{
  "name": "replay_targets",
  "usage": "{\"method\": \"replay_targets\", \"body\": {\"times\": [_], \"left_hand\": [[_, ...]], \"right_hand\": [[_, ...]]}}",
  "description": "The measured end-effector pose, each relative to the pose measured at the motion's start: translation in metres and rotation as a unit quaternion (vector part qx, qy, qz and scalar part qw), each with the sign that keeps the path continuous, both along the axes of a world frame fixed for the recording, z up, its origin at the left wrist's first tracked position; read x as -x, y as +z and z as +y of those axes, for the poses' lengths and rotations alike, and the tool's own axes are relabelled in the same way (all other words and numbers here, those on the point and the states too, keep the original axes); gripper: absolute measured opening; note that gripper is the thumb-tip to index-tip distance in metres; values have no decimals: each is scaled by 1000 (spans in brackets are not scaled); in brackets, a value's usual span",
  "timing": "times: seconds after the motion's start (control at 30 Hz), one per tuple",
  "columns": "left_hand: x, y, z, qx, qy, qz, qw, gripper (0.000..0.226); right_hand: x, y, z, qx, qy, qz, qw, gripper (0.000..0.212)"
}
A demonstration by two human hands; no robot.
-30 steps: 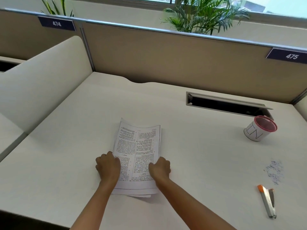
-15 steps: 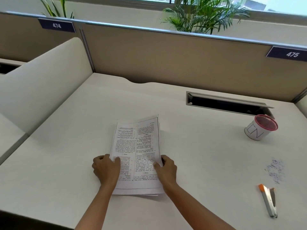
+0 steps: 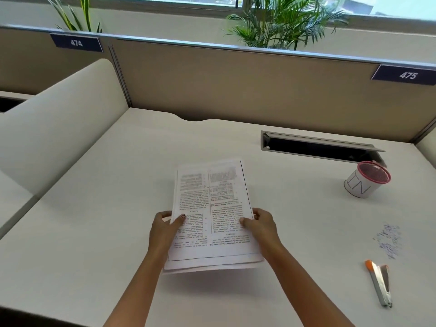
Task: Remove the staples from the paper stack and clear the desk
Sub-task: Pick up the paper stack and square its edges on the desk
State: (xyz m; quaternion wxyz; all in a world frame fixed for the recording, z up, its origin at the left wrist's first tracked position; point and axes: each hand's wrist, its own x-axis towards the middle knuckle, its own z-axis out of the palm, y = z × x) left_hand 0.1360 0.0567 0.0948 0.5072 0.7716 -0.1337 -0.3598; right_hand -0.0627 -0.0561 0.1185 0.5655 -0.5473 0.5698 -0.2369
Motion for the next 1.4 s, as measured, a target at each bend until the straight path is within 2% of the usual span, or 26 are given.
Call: {"method": "replay_targets", "body": {"times": [0.07,0.13,0.27,0.43,0.57,0.63,0.73,0.9,1.13,1.27,1.4], "left_hand": [[3,-3,-2,-24,-4,9,1000,60],[4,-8,-4,-45,-16,17,999,66],[6,-10,-7,-7,-65,22,998,33],[17,12,-17,84,-32,-63,994,26],[30,41,-23,165,-25,-175,970,15],[36,52,-26,211,-8,-186,960,11],[45,61,-30,259,13,-177,949,12],[51,60,-29,298,16,-162,941,27],[56,38,-29,254,-13,-206,945,12],[63,41,-27,265,10,-229,937,16],[64,39,-26,281,25,-179,943,22]], "right_hand": [[6,-6,-2,-22,15,29,999,24],[11,-10,-1,-37,21,49,998,24],[16,-14,5,2,6,37,999,28],[15,1,8,151,-24,-18,988,20],[11,17,9,262,-68,-70,960,11],[9,22,12,289,-90,-104,948,13],[9,21,15,294,-111,-143,939,25],[13,10,15,275,-128,-167,938,33],[15,-7,17,273,-110,-145,945,6],[13,0,20,284,-123,-152,939,19],[17,-2,22,296,-120,-142,937,16]]}}
